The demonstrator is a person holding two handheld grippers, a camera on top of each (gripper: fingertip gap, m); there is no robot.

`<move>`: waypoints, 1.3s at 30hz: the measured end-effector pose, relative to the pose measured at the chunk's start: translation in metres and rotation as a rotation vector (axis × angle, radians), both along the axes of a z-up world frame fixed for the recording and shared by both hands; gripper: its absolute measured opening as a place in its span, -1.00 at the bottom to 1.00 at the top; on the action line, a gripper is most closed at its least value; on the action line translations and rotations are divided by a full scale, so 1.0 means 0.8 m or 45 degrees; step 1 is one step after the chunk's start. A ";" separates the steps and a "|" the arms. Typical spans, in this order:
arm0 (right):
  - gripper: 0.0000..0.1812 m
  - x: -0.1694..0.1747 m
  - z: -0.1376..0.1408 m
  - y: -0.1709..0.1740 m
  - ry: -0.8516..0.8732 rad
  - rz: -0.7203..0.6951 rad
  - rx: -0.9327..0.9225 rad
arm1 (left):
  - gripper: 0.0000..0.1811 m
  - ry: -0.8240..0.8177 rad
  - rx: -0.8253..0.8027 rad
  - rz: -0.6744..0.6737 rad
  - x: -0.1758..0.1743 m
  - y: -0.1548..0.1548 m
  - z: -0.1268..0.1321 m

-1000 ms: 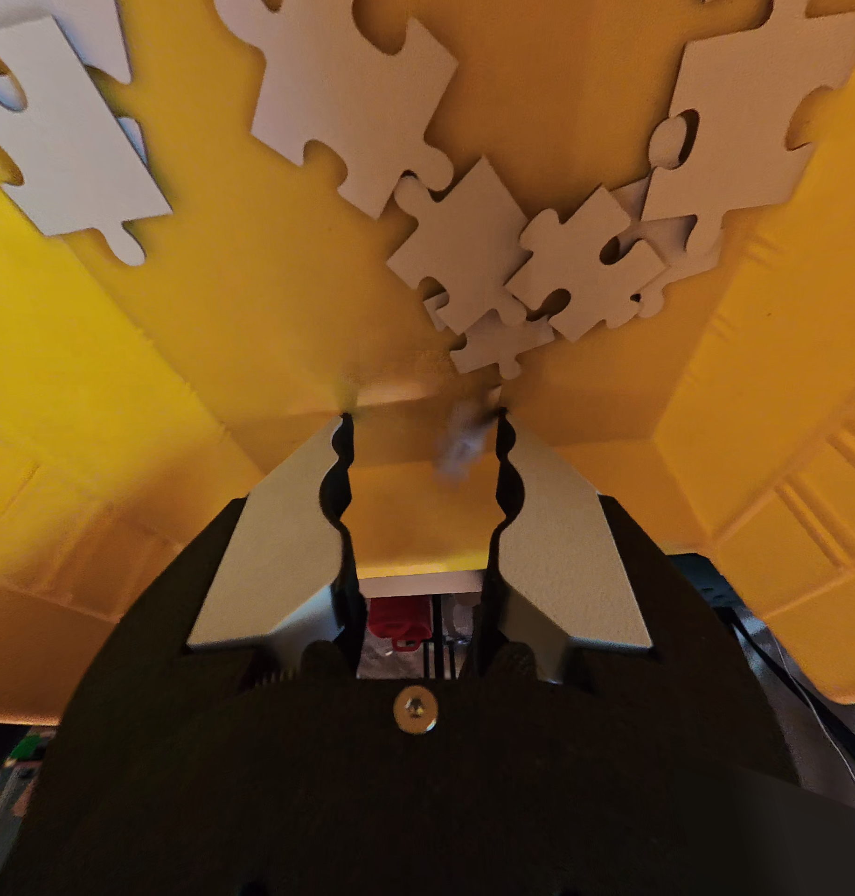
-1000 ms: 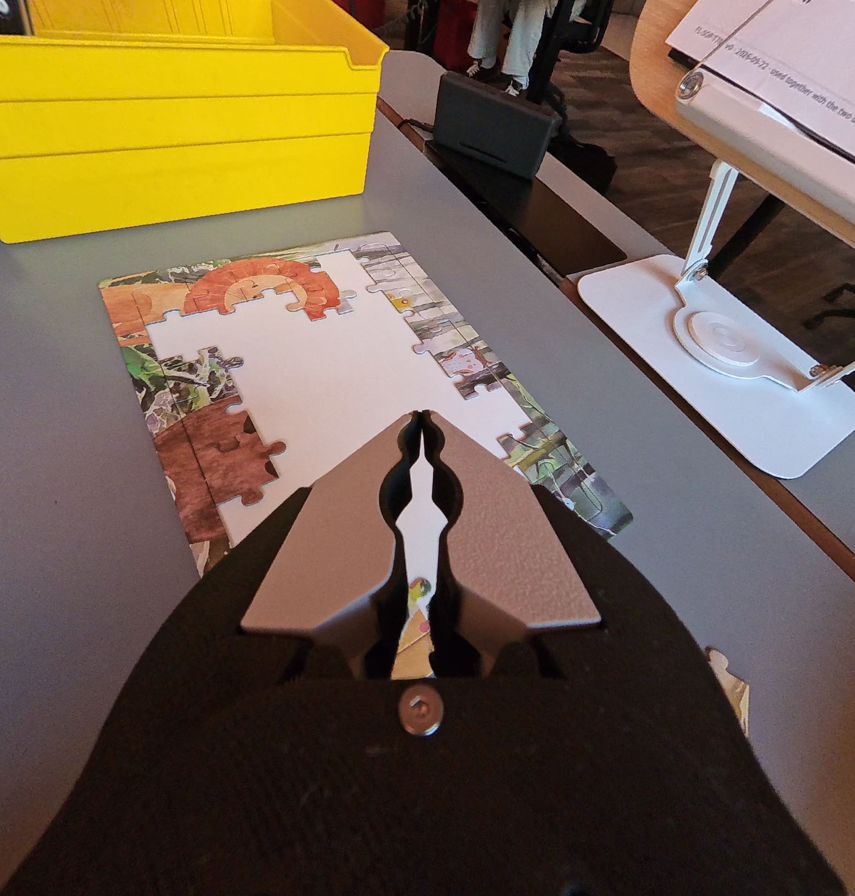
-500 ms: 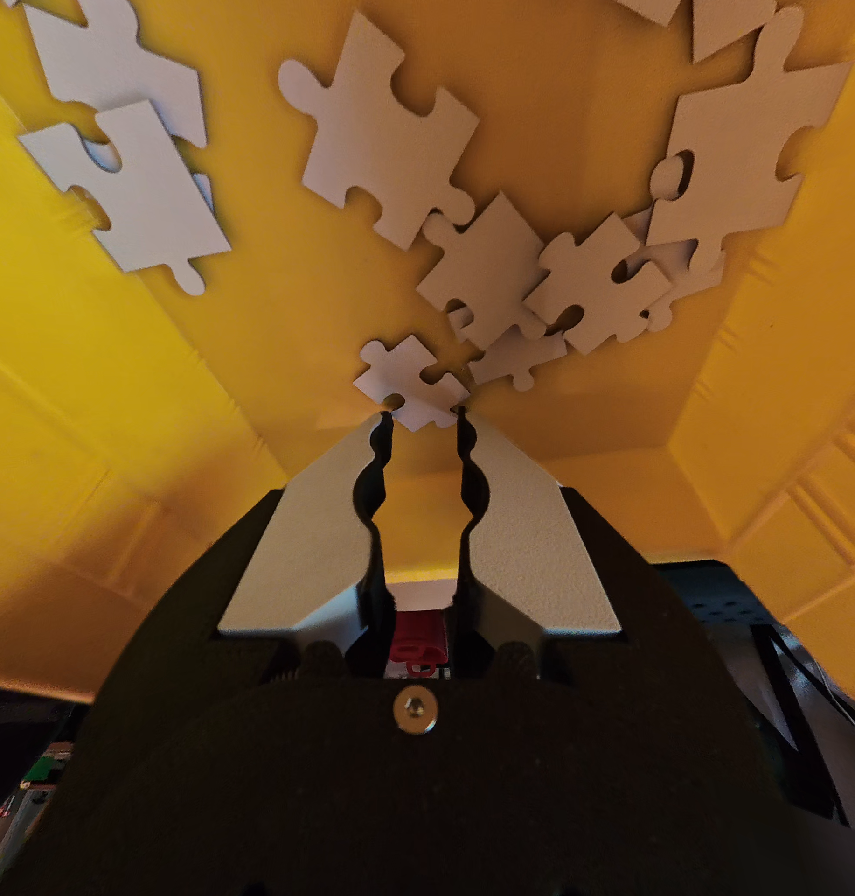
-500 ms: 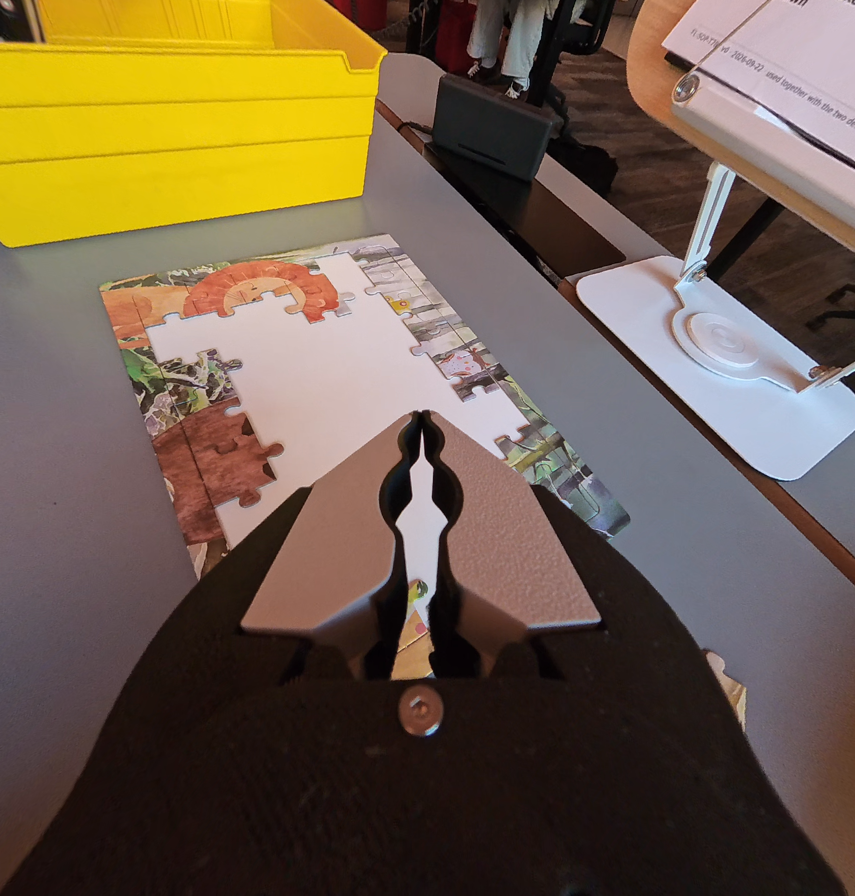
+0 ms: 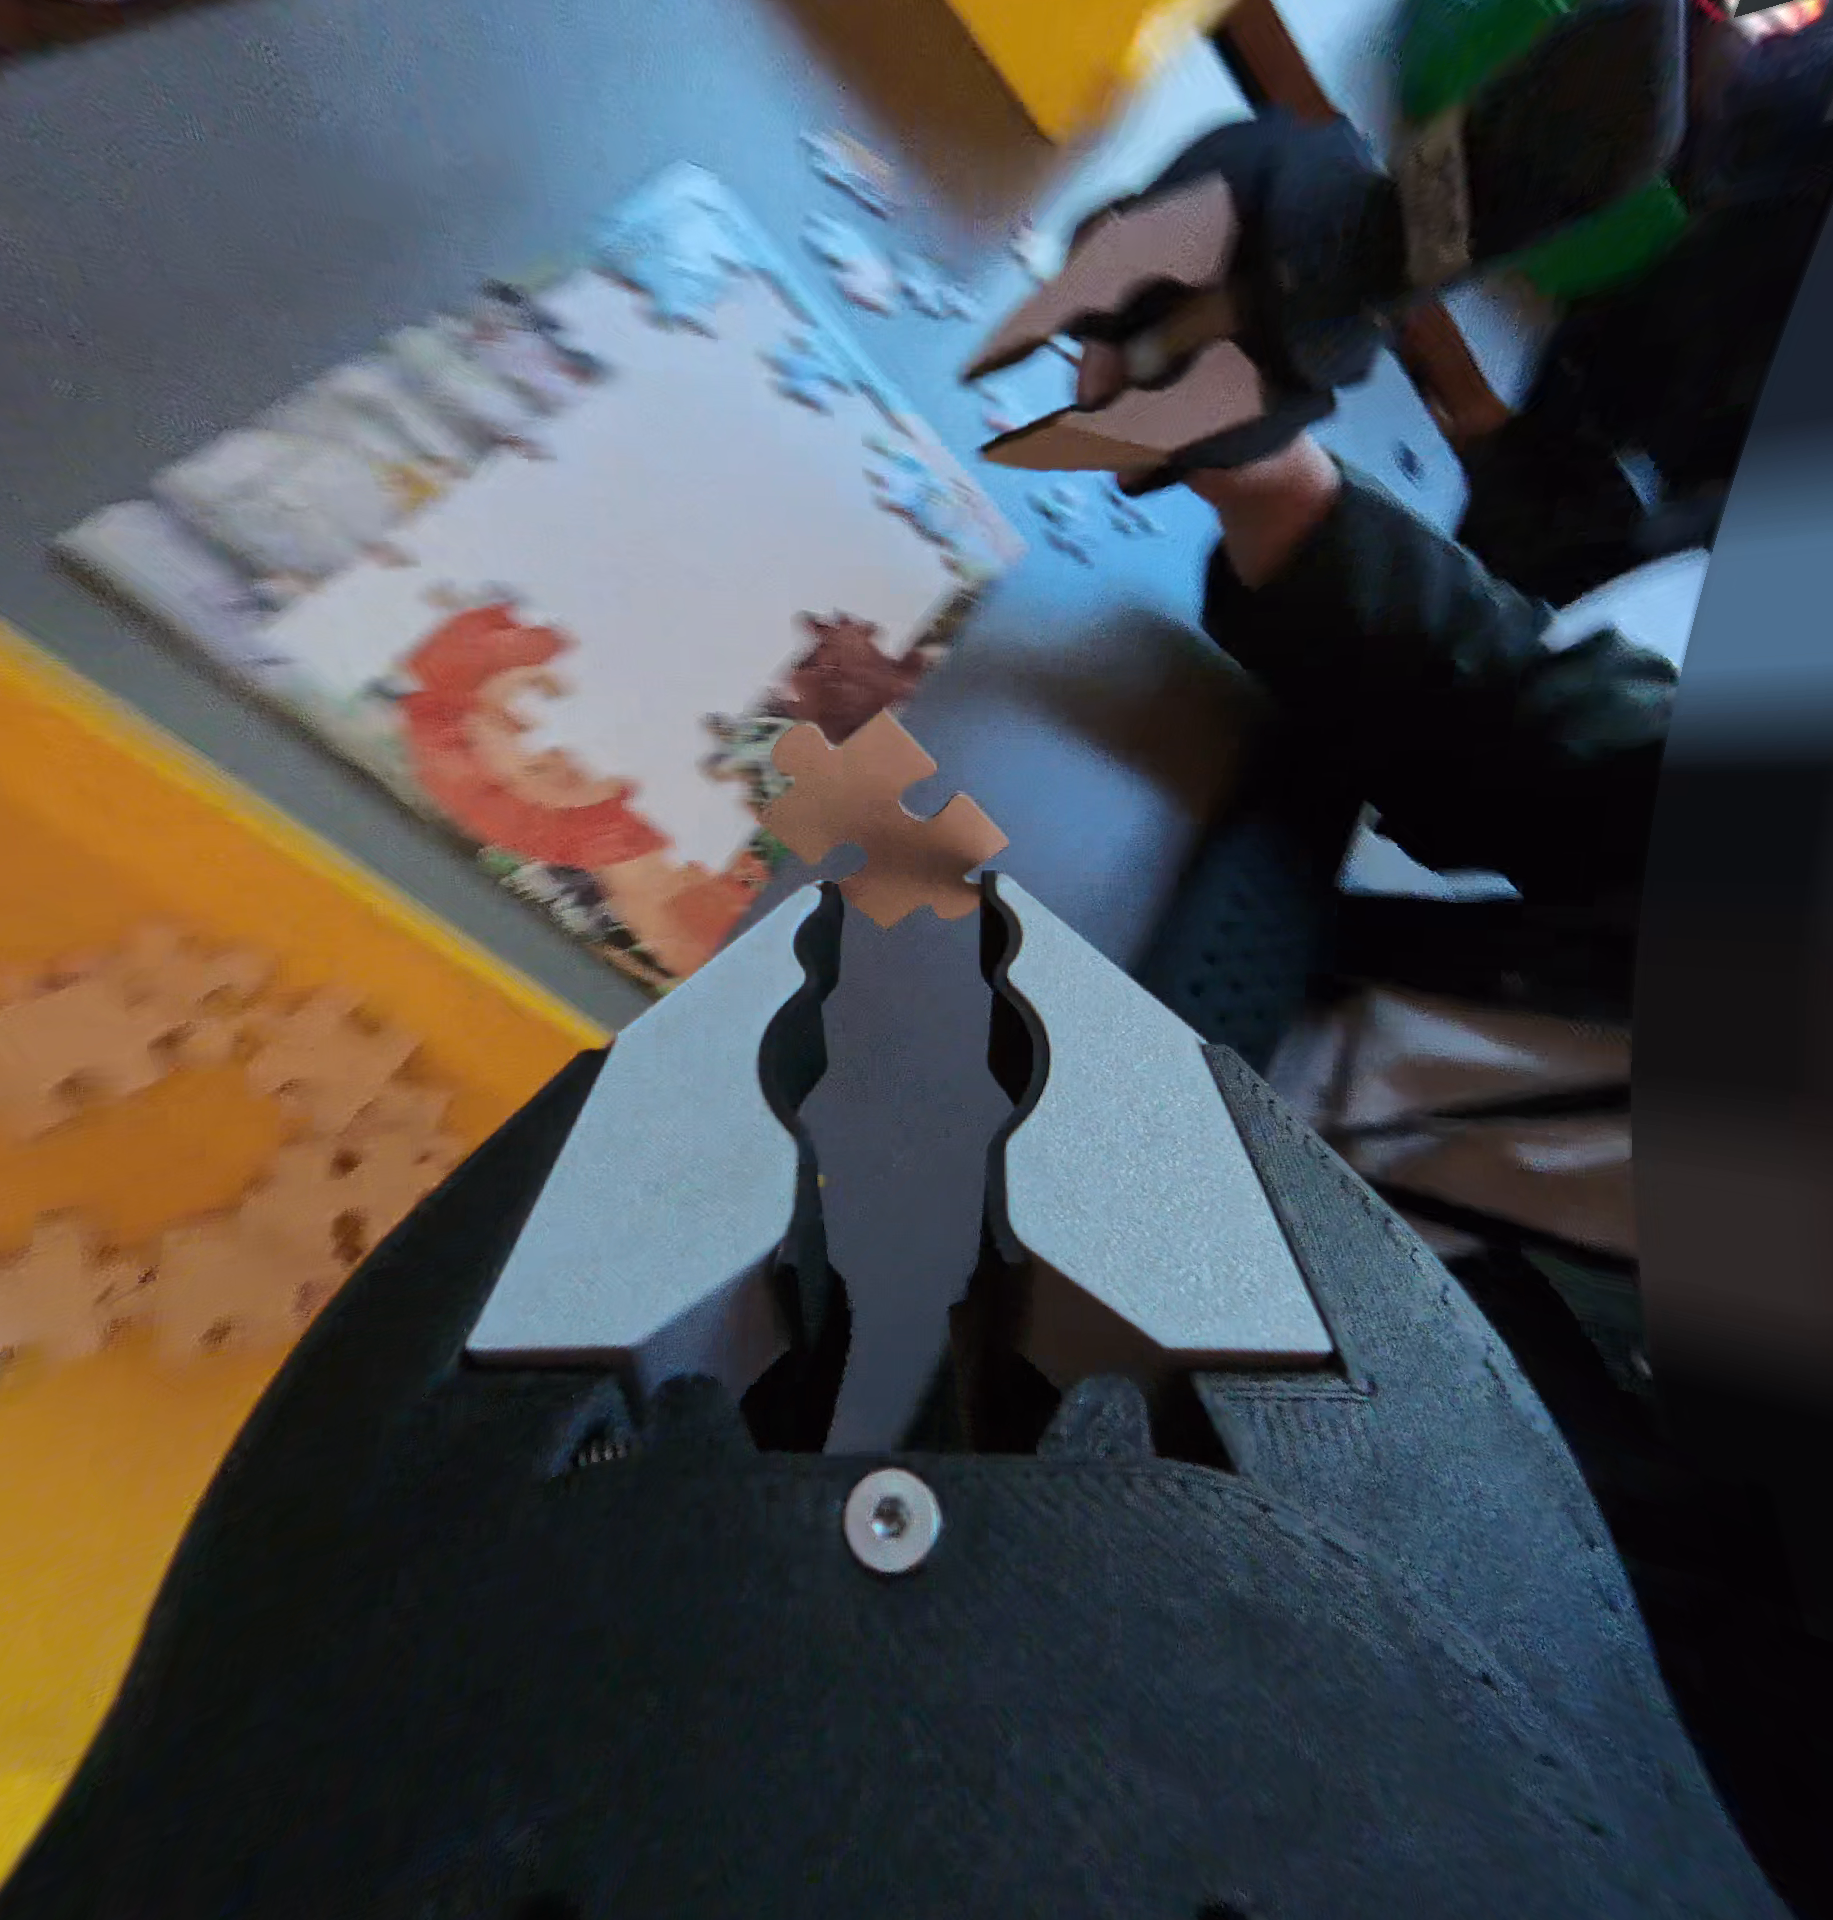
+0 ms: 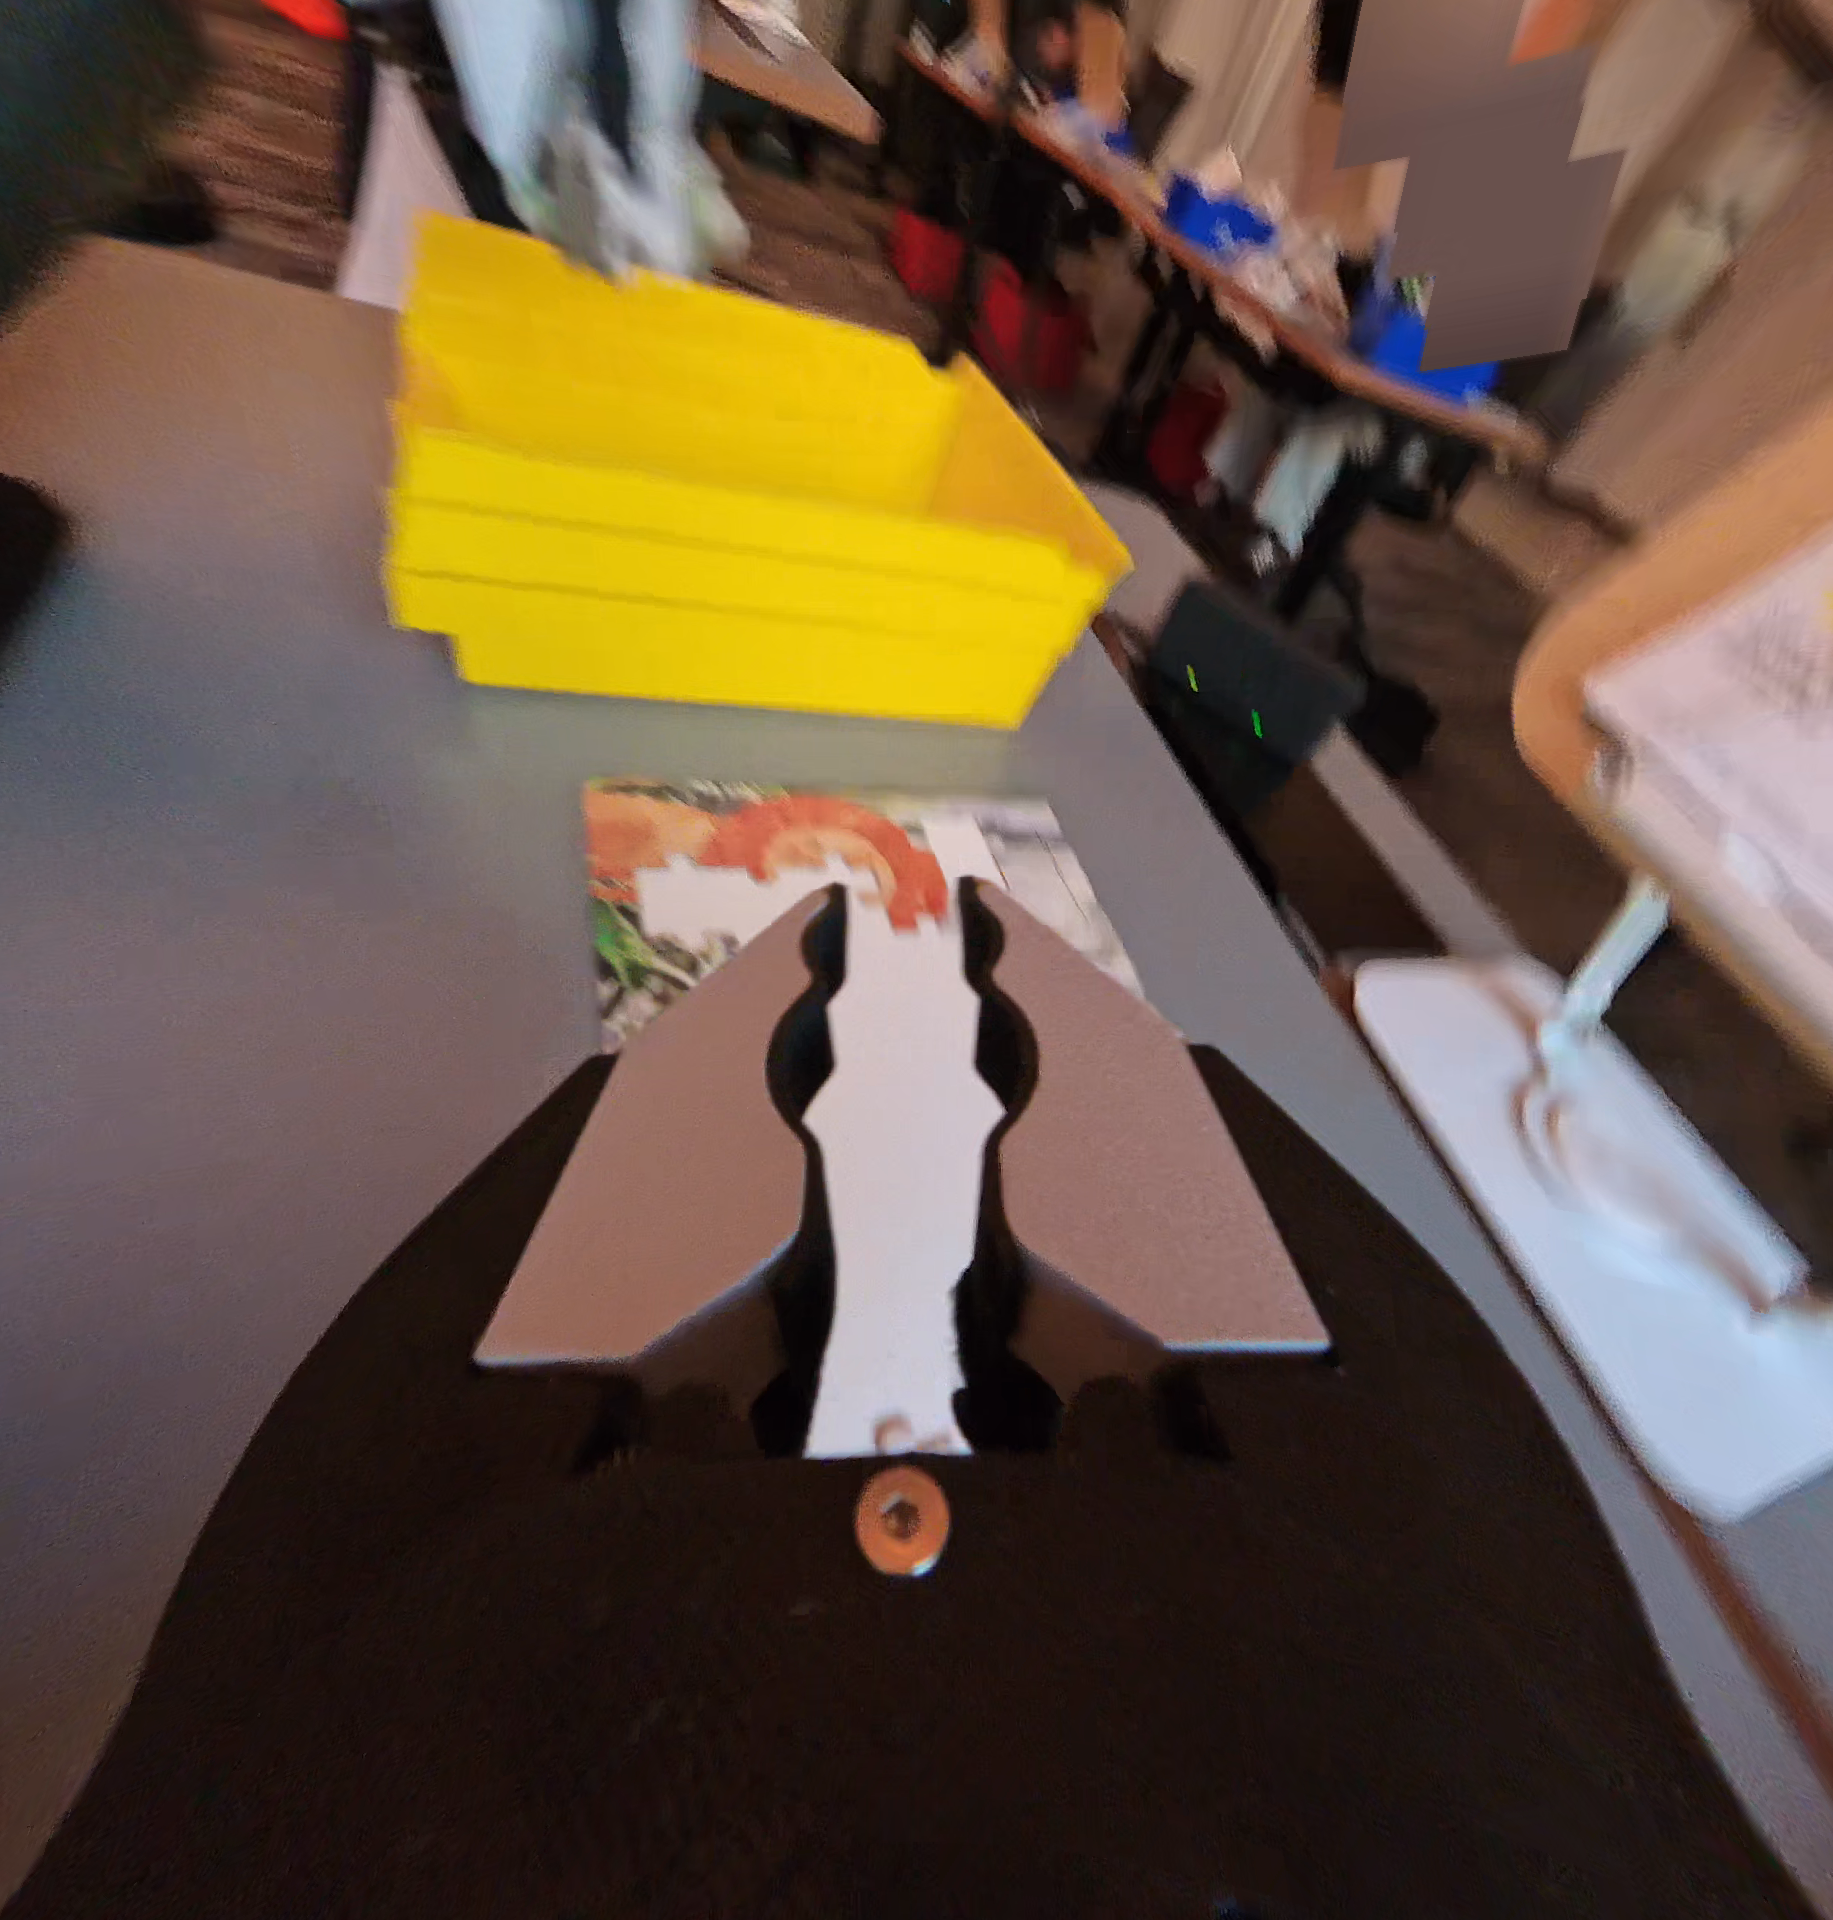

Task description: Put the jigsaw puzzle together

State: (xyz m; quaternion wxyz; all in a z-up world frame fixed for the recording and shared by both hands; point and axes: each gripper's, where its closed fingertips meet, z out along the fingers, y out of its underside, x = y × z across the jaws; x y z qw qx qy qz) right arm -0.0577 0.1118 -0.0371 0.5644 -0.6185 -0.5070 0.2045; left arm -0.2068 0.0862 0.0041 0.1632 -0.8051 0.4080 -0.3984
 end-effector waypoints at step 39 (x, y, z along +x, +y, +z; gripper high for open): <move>-0.99 0.221 0.026 -0.125 0.411 -0.255 -1.341 | -0.61 -0.174 -0.200 -0.266 0.068 -0.051 0.026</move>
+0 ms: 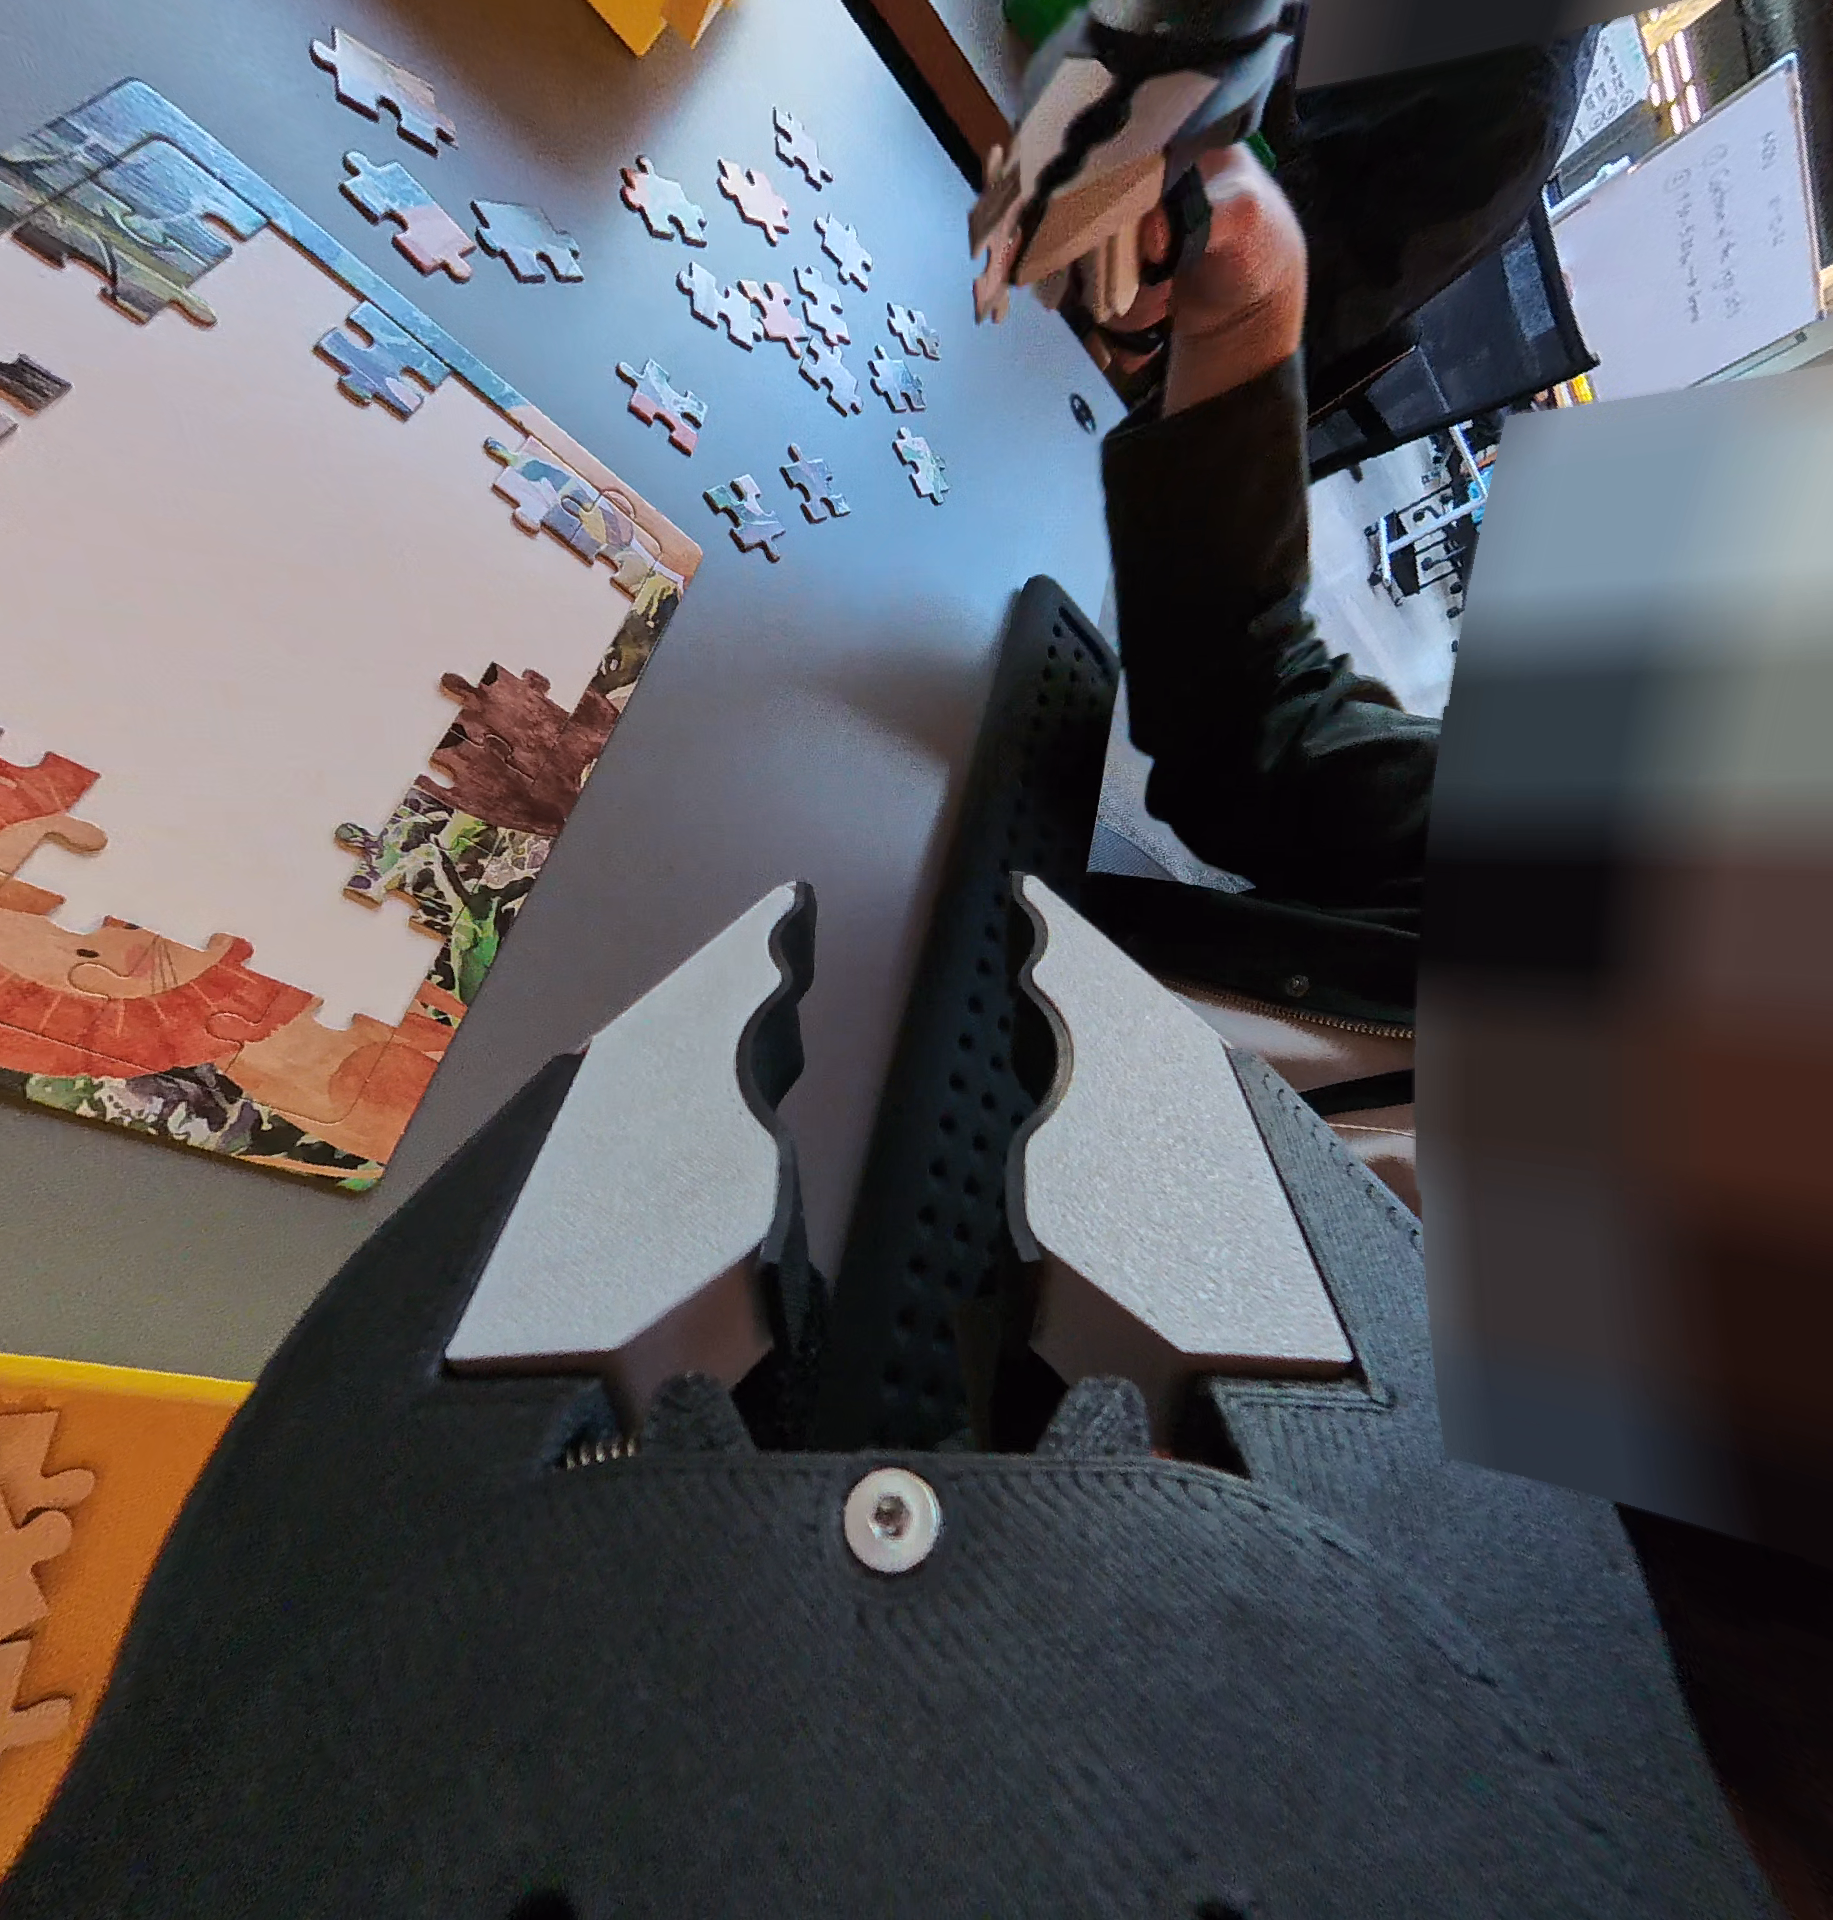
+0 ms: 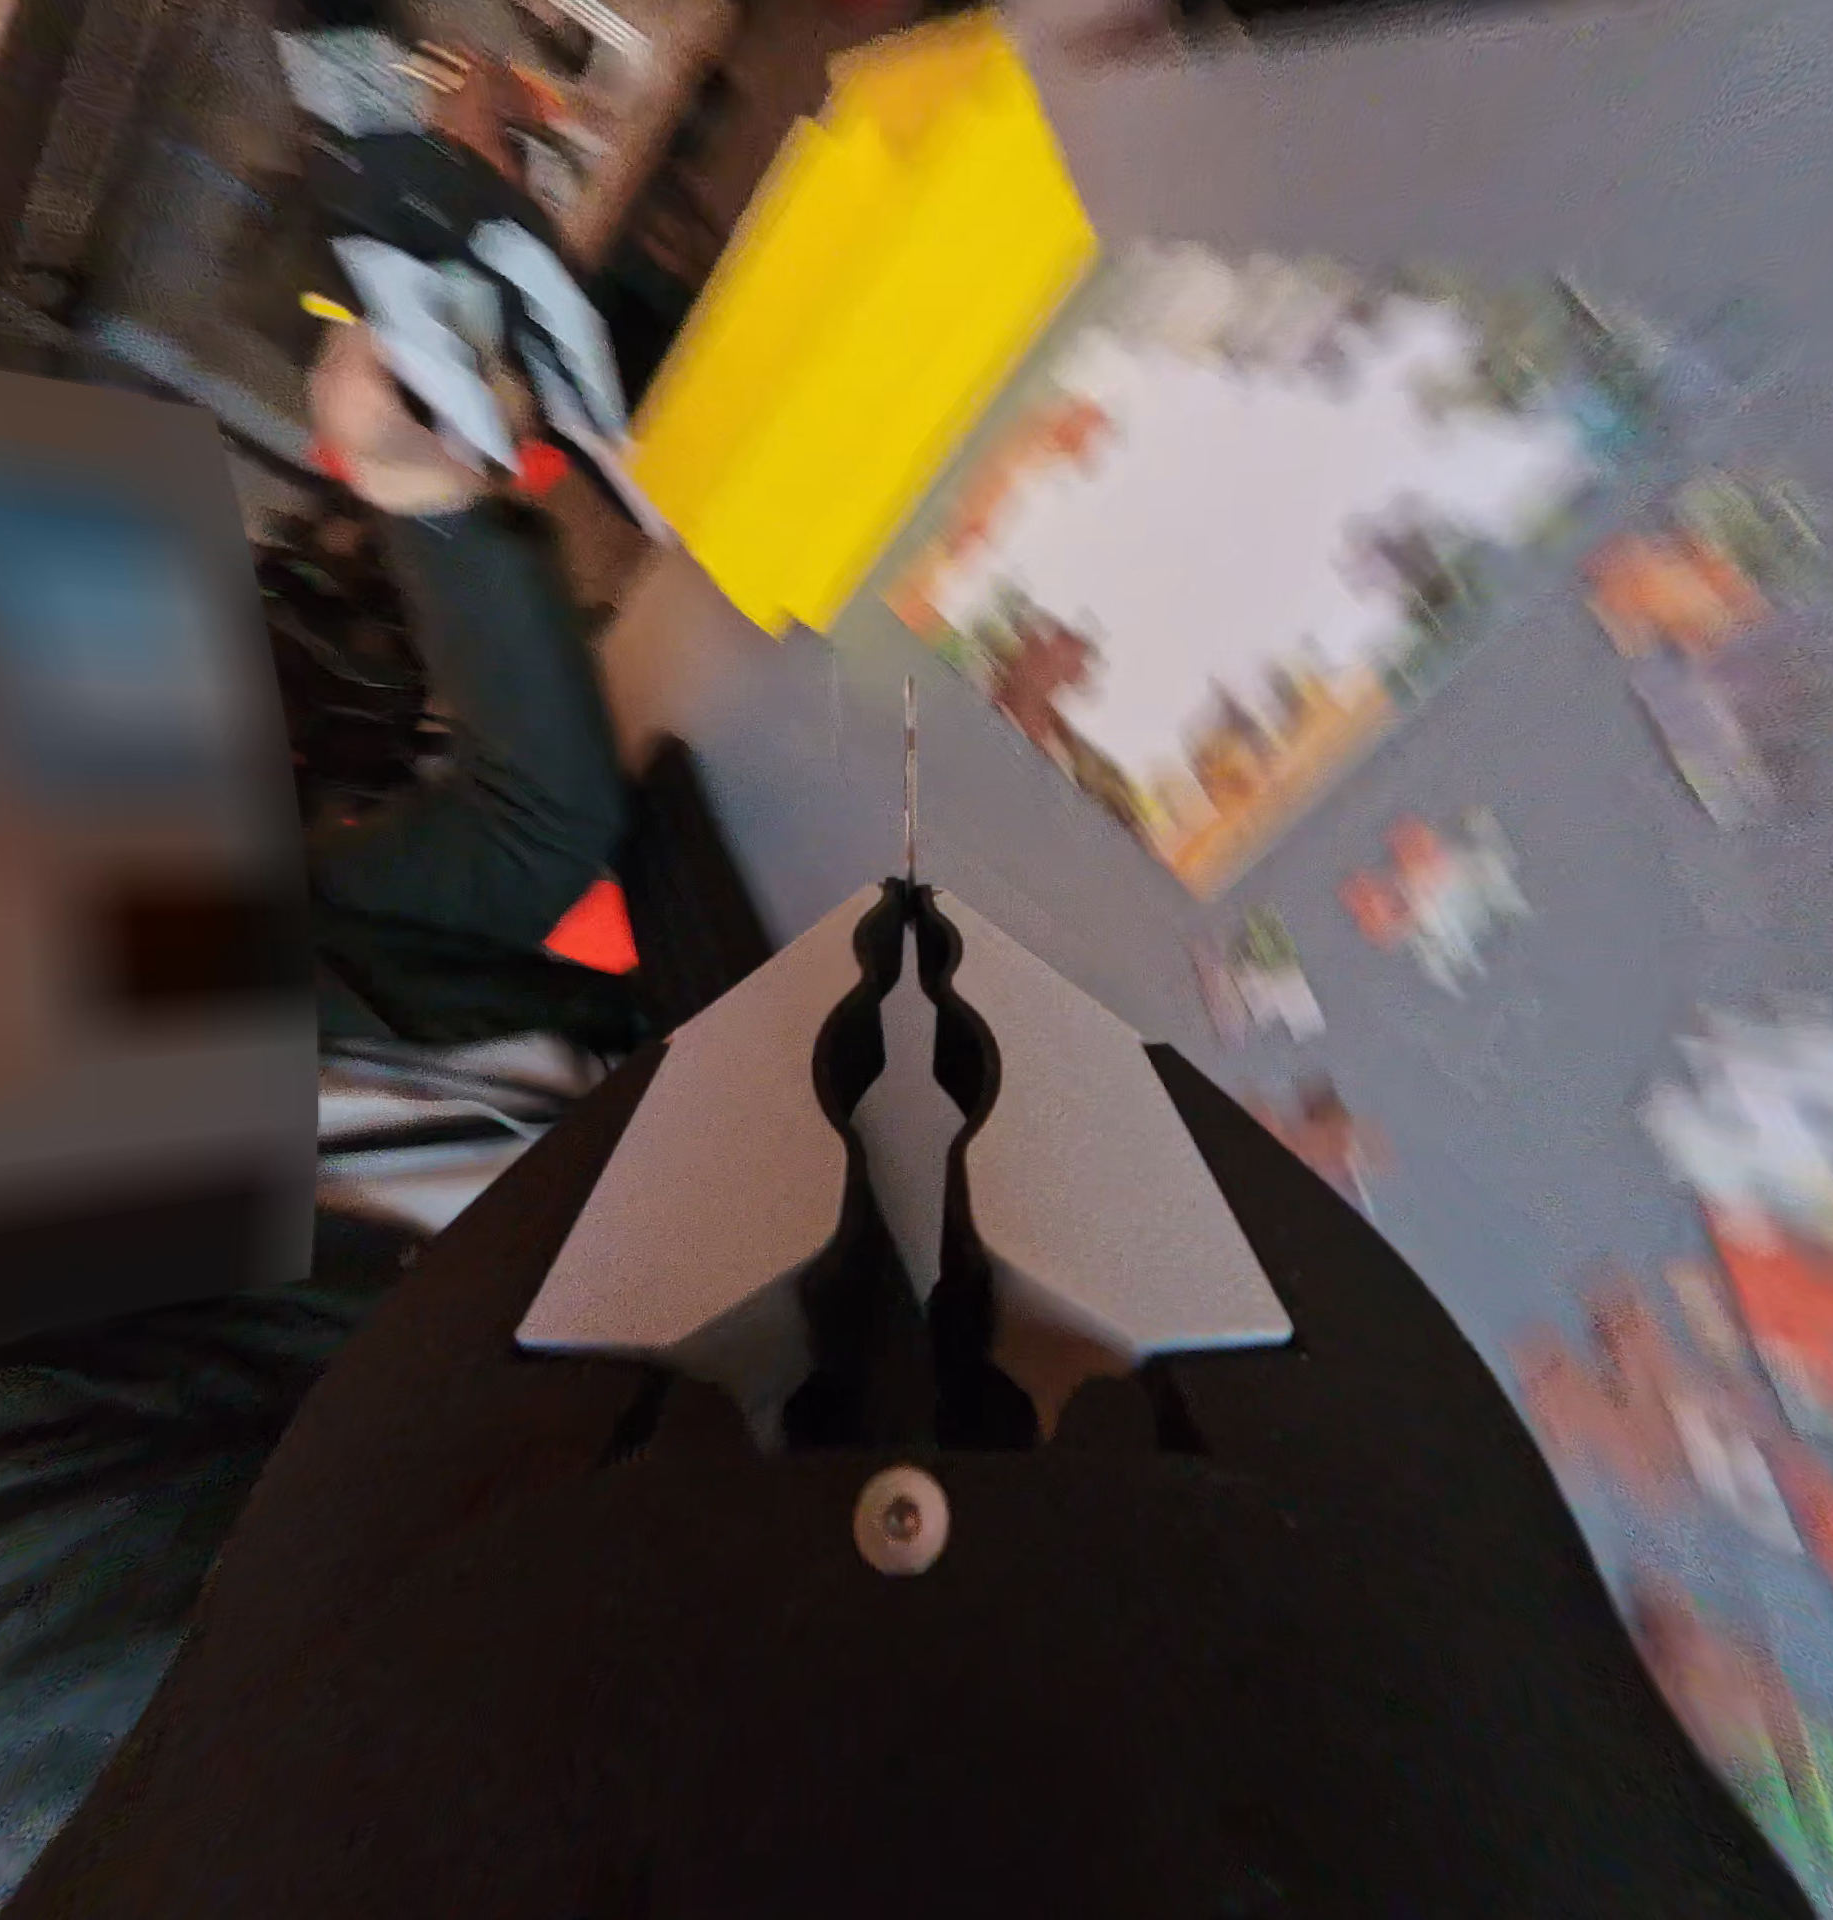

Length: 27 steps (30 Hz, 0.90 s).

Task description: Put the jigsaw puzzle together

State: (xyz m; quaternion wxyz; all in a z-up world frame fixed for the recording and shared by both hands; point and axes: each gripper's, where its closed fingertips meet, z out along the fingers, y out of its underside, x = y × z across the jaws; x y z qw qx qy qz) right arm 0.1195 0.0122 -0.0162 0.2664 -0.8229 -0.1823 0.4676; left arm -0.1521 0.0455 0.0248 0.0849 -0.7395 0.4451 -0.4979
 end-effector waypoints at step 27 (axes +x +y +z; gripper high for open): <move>-0.68 0.232 -0.066 -0.058 -0.749 -0.377 0.116 | -0.70 -0.145 0.212 0.310 -0.032 0.054 0.047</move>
